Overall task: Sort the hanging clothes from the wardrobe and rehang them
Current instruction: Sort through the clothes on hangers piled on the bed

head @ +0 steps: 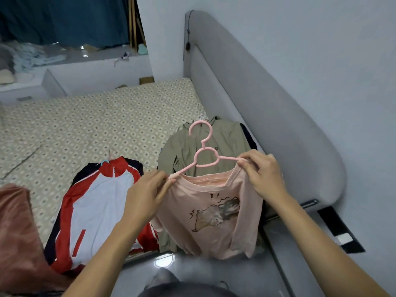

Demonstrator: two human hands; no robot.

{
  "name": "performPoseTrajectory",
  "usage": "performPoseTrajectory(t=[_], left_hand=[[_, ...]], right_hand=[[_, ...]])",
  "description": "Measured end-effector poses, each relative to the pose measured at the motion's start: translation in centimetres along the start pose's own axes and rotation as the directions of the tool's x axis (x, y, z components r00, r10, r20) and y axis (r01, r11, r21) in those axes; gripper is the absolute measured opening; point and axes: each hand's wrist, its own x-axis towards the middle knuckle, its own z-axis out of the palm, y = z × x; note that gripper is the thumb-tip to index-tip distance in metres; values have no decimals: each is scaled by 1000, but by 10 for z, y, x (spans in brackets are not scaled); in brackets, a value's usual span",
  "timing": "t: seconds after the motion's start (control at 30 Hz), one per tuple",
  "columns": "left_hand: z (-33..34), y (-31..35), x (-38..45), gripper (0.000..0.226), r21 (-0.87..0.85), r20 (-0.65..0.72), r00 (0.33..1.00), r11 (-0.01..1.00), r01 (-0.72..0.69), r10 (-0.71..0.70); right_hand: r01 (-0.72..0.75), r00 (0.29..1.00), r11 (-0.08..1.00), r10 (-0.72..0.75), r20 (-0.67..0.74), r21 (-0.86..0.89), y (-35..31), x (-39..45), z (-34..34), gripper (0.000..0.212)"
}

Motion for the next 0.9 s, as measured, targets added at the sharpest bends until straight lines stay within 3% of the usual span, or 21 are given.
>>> performPoseTrajectory(t=[0.2, 0.47, 0.7, 0.8, 0.9], left_hand=[[33, -23, 73, 32, -24, 23, 999, 999, 43, -42], [79, -73, 230, 30, -26, -11, 998, 998, 57, -58], [175, -122, 283, 21, -10, 208, 969, 990, 141, -136], [214, -144, 296, 24, 93, 346, 908, 972, 217, -236], [236, -150, 308, 26, 143, 380, 879, 957, 254, -290]], right_hand=[[19, 1000, 1000, -19, 2, 16, 39, 73, 25, 8], [36, 999, 999, -35, 29, -38, 93, 234, 58, 6], [-98, 964, 992, 114, 241, -75, 185, 306, 150, 24], [-103, 935, 980, 154, 318, -170, 233, 325, 196, 17], [-57, 915, 968, 148, 376, -243, 270, 338, 228, 13]])
